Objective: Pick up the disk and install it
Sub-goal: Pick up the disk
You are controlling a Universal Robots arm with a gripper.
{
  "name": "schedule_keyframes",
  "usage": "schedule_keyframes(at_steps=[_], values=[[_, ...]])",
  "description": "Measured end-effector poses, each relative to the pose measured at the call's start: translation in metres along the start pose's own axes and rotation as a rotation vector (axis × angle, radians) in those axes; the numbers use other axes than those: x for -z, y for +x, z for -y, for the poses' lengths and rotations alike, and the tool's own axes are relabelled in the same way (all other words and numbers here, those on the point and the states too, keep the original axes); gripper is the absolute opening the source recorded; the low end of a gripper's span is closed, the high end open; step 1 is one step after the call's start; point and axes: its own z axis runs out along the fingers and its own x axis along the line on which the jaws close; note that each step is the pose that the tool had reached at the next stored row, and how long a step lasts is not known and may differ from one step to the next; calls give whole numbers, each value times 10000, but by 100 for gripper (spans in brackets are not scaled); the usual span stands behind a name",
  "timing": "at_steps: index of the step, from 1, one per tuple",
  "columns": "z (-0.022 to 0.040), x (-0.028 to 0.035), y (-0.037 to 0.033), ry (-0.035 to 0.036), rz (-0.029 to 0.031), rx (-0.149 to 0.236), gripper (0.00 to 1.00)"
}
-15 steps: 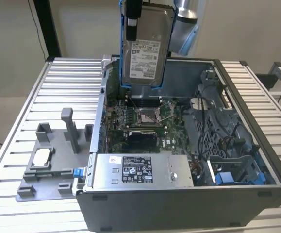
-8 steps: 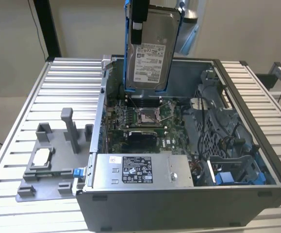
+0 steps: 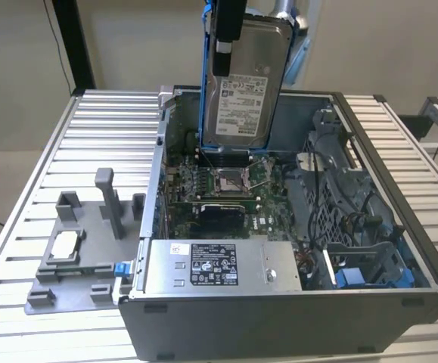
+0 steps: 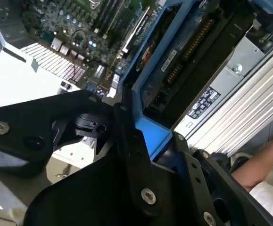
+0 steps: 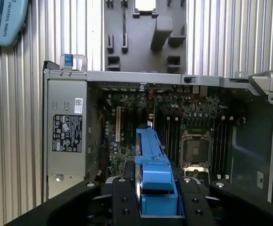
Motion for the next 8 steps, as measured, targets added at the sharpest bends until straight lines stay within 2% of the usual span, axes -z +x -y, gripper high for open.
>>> schedule_keyframes(at_steps=[8], values=[[82, 5, 146, 0, 0, -12, 0]])
